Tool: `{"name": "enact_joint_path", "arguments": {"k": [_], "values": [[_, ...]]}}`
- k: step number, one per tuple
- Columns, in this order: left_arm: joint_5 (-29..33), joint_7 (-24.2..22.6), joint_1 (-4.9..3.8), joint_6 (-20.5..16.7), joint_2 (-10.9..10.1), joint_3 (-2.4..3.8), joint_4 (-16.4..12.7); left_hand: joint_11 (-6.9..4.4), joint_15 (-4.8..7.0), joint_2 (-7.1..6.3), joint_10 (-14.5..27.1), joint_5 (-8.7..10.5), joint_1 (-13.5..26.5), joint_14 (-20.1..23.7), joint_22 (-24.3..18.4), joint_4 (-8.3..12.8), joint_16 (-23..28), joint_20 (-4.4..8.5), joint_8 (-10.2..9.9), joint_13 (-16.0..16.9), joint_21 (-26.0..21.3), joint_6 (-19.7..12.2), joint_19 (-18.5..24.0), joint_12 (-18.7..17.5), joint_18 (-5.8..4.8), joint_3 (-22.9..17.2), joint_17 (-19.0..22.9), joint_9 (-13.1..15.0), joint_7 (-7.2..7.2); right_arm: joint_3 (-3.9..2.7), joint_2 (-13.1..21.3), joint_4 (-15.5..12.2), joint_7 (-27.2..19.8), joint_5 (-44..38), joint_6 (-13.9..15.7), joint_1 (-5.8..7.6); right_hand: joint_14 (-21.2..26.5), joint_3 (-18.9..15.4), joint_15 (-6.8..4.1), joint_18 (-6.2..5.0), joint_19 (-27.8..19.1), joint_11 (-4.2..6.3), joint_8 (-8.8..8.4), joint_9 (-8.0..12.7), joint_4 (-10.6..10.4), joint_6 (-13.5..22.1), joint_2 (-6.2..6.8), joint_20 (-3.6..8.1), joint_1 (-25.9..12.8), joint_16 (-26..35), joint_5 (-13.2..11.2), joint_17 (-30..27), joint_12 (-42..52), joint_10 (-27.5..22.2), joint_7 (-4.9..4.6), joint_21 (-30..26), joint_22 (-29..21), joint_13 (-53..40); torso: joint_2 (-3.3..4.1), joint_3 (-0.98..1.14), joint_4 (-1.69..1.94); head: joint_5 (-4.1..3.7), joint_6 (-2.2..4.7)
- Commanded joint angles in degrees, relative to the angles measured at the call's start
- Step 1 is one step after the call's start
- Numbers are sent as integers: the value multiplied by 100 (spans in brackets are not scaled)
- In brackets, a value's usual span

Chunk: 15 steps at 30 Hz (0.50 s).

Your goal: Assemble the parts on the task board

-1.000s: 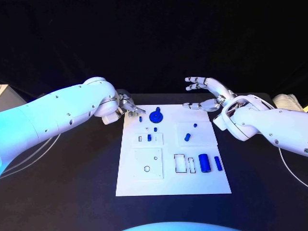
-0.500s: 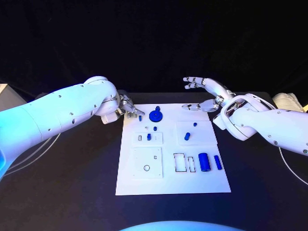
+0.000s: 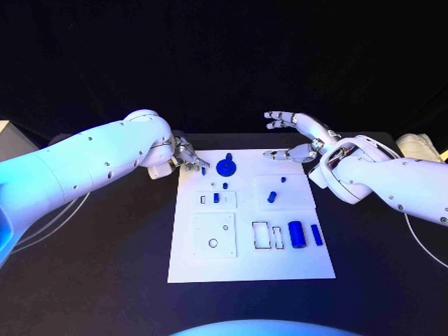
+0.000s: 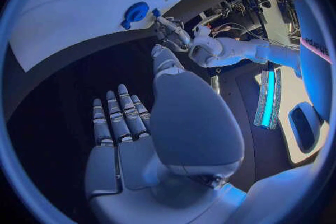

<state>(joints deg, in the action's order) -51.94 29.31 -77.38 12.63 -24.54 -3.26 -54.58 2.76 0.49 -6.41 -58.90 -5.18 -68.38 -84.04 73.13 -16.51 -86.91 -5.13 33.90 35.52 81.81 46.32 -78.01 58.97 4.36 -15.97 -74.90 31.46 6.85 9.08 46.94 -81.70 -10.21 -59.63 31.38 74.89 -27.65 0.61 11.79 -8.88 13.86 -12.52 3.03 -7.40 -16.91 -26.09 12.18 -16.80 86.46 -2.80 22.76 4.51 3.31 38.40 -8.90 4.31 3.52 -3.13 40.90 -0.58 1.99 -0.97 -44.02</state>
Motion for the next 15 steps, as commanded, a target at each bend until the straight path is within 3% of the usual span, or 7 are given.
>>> {"name": "enact_joint_path", "arguments": {"k": [1,15], "values": [[34,8,-4,73,39,1,24,-8,32,73,-15,-27,-32,-379,3,-4,-26,-7,-13,14,29,45,-29,21,-42,-44,-953,-13,9,-1,4,-22,-9,-65,-90,-1,-31,42,11,-5,56,-26,2,2,-4,-4,-34,-1,31,-17,-5,-1,-15,22,-644,35,11,-3,-3,1,3,-2,-13],[106,-13,12,87,147,-10,151,-35,54,146,-38,-26,-211,-383,14,14,-32,11,7,23,33,106,-31,54,-43,-165,-960,-64,-21,-2,4,-43,9,-39,-122,0,-99,83,40,28,108,-63,12,-4,-1,-41,-68,1,33,-27,-19,6,-8,94,-683,61,18,-8,-3,6,10,-33,-42]]}}
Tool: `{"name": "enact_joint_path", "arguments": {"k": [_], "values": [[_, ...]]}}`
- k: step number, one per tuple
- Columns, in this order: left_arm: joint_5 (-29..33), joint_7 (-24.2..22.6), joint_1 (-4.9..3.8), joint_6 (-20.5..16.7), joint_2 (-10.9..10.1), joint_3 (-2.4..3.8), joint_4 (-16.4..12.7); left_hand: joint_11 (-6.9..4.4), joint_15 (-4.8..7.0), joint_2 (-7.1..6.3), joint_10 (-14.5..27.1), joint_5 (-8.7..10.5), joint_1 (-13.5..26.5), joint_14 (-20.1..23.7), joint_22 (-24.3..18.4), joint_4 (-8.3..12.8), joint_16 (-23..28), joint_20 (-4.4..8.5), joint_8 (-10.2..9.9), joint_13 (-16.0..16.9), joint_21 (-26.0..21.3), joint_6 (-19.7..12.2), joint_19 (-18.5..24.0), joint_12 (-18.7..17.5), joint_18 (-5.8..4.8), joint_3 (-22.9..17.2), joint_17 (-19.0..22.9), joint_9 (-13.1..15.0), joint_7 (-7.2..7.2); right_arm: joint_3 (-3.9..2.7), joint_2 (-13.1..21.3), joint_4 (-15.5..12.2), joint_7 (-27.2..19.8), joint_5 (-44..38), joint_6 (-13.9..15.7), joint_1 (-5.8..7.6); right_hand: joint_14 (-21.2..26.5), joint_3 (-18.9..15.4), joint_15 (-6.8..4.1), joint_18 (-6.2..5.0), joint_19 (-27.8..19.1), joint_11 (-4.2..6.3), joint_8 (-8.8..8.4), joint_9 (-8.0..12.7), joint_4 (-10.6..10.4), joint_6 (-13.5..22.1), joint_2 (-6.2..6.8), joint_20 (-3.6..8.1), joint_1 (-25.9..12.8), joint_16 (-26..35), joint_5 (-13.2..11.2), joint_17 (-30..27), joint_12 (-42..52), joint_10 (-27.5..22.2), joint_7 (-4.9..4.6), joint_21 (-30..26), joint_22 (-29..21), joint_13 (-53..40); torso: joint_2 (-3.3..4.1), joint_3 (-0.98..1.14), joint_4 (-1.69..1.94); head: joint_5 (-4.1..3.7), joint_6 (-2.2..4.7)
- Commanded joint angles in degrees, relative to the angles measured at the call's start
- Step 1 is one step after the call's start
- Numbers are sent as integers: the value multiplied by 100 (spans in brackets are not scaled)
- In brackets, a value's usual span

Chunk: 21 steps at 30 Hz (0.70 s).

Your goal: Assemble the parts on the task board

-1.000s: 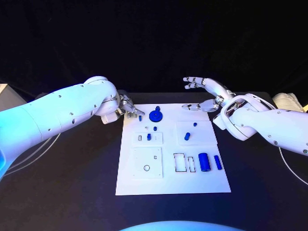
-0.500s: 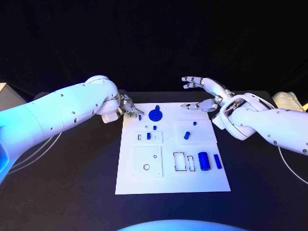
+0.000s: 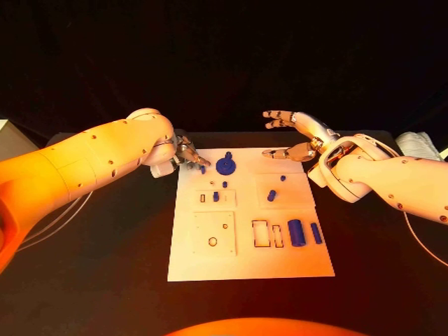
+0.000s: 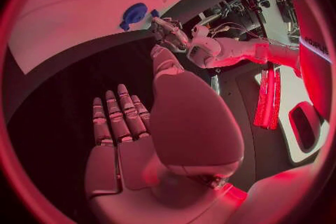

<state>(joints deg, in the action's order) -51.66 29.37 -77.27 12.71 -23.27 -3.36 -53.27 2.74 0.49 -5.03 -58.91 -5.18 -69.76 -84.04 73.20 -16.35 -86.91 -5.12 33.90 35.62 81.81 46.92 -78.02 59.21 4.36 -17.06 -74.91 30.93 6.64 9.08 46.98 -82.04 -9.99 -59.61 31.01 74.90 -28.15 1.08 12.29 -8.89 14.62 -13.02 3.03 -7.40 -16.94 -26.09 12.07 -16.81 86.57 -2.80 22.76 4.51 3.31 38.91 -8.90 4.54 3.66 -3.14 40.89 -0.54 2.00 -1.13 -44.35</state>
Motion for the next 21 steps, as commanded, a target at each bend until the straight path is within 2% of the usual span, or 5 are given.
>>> {"name": "enact_joint_path", "arguments": {"k": [1,12,14,17,21], "values": [[82,-19,1,83,22,0,27,-37,57,15,-41,-26,-87,-384,7,-1,-33,12,12,14,33,54,-31,33,-43,-68,-961,-15,-4,-1,0,-10,-11,-40,-87,-2,-57,41,-4,36,33,-20,14,-6,2,-51,-62,2,21,-29,-25,6,-7,56,-692,39,4,-8,-4,4,11,-12,-13],[97,2,1,196,21,-3,49,-69,83,11,-119,-22,-196,-394,41,17,-46,30,56,83,49,126,-52,97,-50,-145,-982,-33,-41,-1,-9,1,-4,-31,-113,-2,-103,56,22,60,40,-46,20,-7,3,-69,-75,0,19,-35,-44,11,-3,101,-718,44,2,-10,-11,7,2,3,-49],[101,2,1,220,19,-3,49,-130,141,41,-255,-20,-469,-402,74,117,-54,70,111,218,64,190,-74,200,-56,-397,-996,-52,-105,-1,-10,4,-4,-25,-120,-2,-119,62,32,69,43,-55,22,-8,4,-77,-81,0,18,-38,-48,13,-2,123,-726,45,1,-11,-11,8,-1,3,-56],[122,2,1,262,17,-4,49,-147,156,21,-292,-18,-553,-406,88,154,-59,88,134,245,70,205,-83,222,-59,-536,-1004,-62,-122,-1,-10,6,-3,-17,-126,-2,-123,64,38,75,47,-61,23,-8,3,-79,-84,-1,16,-39,-50,13,-2,129,-732,47,1,-12,-12,9,0,2,-55],[163,-3,1,305,19,-5,49,-179,185,-63,-371,-18,-712,-419,110,310,-73,118,188,308,78,226,-96,265,-64,-846,-1031,-67,-156,-1,-13,10,-2,-9,-132,-2,-145,74,52,90,52,-74,26,-10,4,-93,-97,-1,10,-41,-51,15,0,157,-745,50,1,-13,-13,5,5,0,-55]]}}
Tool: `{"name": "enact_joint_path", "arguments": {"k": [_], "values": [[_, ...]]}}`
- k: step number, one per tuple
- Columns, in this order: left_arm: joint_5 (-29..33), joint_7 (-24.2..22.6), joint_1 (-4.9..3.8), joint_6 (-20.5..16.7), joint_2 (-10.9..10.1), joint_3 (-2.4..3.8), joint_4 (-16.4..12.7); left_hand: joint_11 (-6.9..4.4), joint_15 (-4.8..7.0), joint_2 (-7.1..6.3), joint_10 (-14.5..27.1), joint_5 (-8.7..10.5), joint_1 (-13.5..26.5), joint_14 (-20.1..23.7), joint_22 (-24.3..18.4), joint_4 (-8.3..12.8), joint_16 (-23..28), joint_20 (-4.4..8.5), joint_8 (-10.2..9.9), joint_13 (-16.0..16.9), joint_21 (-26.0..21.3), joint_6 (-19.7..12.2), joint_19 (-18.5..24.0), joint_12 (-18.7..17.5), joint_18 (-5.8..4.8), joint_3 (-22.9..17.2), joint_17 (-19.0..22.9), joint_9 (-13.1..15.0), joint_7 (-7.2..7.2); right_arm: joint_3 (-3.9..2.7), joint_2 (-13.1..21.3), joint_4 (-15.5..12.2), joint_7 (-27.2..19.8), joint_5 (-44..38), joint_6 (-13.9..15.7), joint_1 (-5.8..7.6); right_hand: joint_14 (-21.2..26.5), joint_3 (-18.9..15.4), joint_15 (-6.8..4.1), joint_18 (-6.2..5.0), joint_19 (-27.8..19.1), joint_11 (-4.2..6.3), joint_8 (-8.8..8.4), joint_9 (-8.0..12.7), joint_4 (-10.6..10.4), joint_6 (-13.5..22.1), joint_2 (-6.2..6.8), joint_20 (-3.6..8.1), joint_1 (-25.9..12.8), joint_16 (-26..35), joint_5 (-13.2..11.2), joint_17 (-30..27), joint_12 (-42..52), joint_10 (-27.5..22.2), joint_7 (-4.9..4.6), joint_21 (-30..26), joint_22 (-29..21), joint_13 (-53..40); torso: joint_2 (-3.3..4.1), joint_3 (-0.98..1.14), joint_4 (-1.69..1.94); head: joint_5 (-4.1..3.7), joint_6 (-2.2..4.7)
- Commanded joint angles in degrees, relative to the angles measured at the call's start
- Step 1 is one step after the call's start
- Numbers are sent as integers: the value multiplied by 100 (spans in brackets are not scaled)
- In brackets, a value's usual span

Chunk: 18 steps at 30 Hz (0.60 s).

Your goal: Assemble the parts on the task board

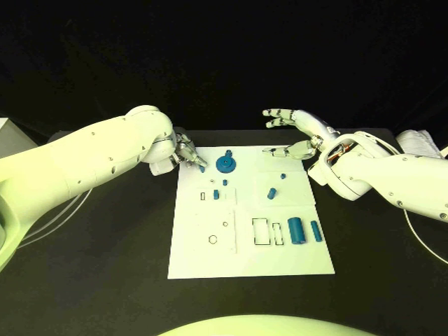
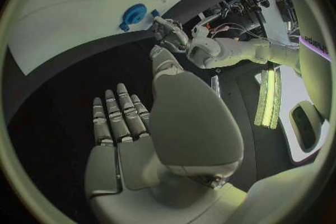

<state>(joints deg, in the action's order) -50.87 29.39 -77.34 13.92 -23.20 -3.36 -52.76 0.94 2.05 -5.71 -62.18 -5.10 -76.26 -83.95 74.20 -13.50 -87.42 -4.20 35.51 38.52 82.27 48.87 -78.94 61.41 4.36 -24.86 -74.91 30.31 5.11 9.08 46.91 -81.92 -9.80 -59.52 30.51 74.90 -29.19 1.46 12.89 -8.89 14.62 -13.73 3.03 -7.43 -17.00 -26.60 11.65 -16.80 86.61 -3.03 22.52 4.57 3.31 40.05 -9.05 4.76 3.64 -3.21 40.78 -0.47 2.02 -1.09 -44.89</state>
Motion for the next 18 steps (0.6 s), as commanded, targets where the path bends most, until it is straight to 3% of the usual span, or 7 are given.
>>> {"name": "enact_joint_path", "arguments": {"k": [1,8,11,15,18], "values": [[90,-8,8,188,13,-5,-1,1,28,5,-45,-25,-62,-428,10,24,-22,26,27,18,32,31,-4,45,-64,-67,-1031,-5,-2,-1,-7,-1,-20,-16,-85,-1,-41,36,-7,90,52,-3,26,-7,10,-42,-56,-1,7,-18,-27,9,0,42,-730,28,2,-6,-1,-4,4,0,-4],[105,-21,9,176,14,-6,-13,-10,37,-41,-95,-22,-55,-437,41,56,-34,32,52,56,46,54,-25,74,-71,-162,-1053,-7,-15,-1,-13,5,-19,-6,-95,-2,-61,48,8,106,56,-16,30,-9,12,-57,-67,-1,5,-20,-29,11,1,69,-742,30,1,-7,0,-2,5,7,-2],[108,-31,9,139,9,-6,-25,-28,54,-64,-121,-29,-90,-443,56,148,-40,46,75,44,52,59,-35,61,-74,-389,-1065,-13,-30,-1,-14,7,-18,0,-96,-2,-75,55,16,114,62,-24,31,-8,12,-59,-74,-2,4,-22,-30,12,2,84,-748,33,1,-8,2,-2,4,10,3],[112,-39,10,96,-8,-6,-53,-27,57,-191,-208,-58,8,-451,79,536,-48,61,230,28,59,-22,-48,26,-78,-1235,-1080,53,-20,-1,-14,10,-18,1,-99,-3,-83,64,28,126,63,-34,33,-9,13,-67,-83,-3,5,-22,-32,12,2,100,-757,34,0,-8,1,-4,4,10,4],[116,-44,12,72,-20,-6,-74,-27,54,-233,-244,-106,100,-453,92,697,-51,61,307,44,64,-53,-56,31,-79,-1517,-1085,97,11,-1,-14,11,-18,10,-101,-4,-91,69,35,132,64,-39,34,-10,14,-73,-87,-3,5,-23,-32,13,3,112,-761,35,-1,-9,1,1,4,15,3]]}}
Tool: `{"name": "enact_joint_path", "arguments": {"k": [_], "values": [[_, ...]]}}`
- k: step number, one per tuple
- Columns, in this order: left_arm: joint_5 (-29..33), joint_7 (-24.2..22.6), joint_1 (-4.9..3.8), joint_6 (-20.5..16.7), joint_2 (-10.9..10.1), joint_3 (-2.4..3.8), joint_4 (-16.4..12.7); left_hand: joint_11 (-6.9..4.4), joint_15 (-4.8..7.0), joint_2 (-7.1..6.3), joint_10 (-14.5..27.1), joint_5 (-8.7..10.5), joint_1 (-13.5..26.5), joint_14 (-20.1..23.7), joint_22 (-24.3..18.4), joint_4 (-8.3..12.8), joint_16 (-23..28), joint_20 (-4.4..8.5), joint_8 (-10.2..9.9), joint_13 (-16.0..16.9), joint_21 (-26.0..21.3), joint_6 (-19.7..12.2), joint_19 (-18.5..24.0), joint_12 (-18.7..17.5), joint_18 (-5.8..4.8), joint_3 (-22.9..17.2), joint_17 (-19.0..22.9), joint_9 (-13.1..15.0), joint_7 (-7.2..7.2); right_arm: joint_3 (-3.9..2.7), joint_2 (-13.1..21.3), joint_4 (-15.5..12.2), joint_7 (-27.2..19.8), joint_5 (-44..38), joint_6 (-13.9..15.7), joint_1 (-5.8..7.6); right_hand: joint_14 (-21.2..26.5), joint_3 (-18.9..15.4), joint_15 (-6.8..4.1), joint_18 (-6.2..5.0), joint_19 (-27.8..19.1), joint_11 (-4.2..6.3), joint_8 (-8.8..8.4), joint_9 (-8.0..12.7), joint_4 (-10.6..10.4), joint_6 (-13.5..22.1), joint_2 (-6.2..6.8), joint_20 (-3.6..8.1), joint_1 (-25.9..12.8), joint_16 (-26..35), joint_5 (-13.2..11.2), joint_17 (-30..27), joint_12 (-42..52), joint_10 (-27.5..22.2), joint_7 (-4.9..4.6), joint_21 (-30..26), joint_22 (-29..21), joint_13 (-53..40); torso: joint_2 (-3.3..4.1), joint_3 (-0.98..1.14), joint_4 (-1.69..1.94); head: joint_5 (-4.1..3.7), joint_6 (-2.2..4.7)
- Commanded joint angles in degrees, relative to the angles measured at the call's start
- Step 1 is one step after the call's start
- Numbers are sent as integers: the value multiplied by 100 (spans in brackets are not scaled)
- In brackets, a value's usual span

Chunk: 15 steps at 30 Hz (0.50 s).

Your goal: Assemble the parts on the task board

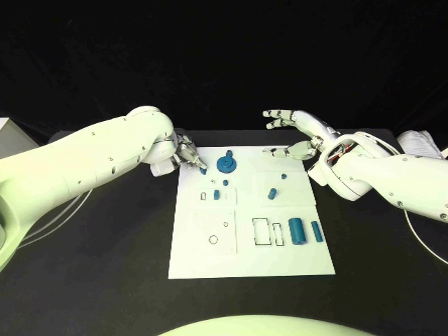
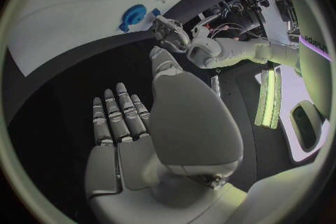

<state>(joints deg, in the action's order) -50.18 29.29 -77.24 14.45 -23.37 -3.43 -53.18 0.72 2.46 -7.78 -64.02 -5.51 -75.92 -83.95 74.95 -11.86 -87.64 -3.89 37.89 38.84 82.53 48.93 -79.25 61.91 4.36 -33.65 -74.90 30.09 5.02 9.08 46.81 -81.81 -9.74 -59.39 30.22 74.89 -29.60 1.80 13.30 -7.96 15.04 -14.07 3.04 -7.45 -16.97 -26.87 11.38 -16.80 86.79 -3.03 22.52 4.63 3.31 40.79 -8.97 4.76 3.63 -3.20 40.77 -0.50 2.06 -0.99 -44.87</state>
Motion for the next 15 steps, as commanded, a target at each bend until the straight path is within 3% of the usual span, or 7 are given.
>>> {"name": "enact_joint_path", "arguments": {"k": [1,3,4,8,9,13,15], "values": [[52,-38,3,3,-10,1,-45,4,14,-35,-78,-111,72,-456,29,604,-30,28,94,34,43,-65,-33,-8,-82,-752,-1089,133,22,-1,-4,1,-25,3,-74,-4,-50,35,-6,39,22,-6,34,-8,11,-47,-60,-3,-14,-23,-32,7,3,38,-769,35,0,-9,2,3,0,7,1],[81,-50,4,-37,-24,0,-70,18,-1,-89,-155,-242,253,-459,46,756,-33,19,186,107,52,-70,-43,47,-85,-1056,-1095,192,29,-1,-6,4,-25,15,-76,-6,-58,43,3,49,20,-14,34,-8,11,-49,-68,-4,-13,-23,-32,7,3,51,-775,35,-1,-10,2,7,3,12,5],[116,-63,5,-83,-42,0,-100,7,11,-153,-254,-552,367,-470,88,861,-46,21,254,241,73,-43,-72,140,-93,-1196,-1119,241,23,-1,-7,7,-26,22,-77,-9,-58,43,3,49,20,-14,34,-8,11,-49,-68,-4,-13,-23,-32,7,3,51,-775,35,-1,-10,0,6,3,13,4],[202,-115,6,-233,-101,-1,-190,-23,32,-238,-389,-925,516,-495,155,985,-77,39,313,406,108,14,-123,246,-108,-1329,-1182,297,-2,-1,-8,11,-26,38,-79,-15,-57,50,12,58,21,-22,36,-10,12,-60,-75,-4,-12,-22,-32,6,3,63,-780,36,-2,-10,-7,7,5,20,-1],[231,-136,6,-286,-123,-2,-223,-35,54,-305,-489,-1198,584,-527,221,1045,-119,54,341,539,142,71,-173,326,-123,-1369,-1269,323,-27,-1,-8,12,-26,45,-79,-17,-59,54,17,64,23,-25,37,-9,12,-60,-79,-4,-12,-22,-32,6,4,75,-783,37,-2,-11,-5,7,6,20,1],[354,-226,7,-522,-241,-5,-401,-96,108,-447,-734,-1883,757,-546,336,1164,-143,100,373,842,202,218,-260,492,-149,-1403,-1321,378,-84,-1,-4,14,-26,64,-71,-24,-67,60,21,69,20,-30,38,-10,13,-67,-84,-4,-12,-22,-33,7,5,86,-786,36,-4,-11,-15,8,12,23,5],[383,-274,7,-637,-305,-7,-497,-110,119,-466,-770,-2026,790,-547,352,1184,-145,111,373,885,210,243,-272,511,-152,-1387,-1326,389,-93,-1,-2,14,-26,70,-68,-27,-72,66,26,76,23,-35,41,-13,13,-80,-91,-4,-12,-22,-34,7,6,101,-789,37,-4,-12,-15,5,11,34,7]]}}
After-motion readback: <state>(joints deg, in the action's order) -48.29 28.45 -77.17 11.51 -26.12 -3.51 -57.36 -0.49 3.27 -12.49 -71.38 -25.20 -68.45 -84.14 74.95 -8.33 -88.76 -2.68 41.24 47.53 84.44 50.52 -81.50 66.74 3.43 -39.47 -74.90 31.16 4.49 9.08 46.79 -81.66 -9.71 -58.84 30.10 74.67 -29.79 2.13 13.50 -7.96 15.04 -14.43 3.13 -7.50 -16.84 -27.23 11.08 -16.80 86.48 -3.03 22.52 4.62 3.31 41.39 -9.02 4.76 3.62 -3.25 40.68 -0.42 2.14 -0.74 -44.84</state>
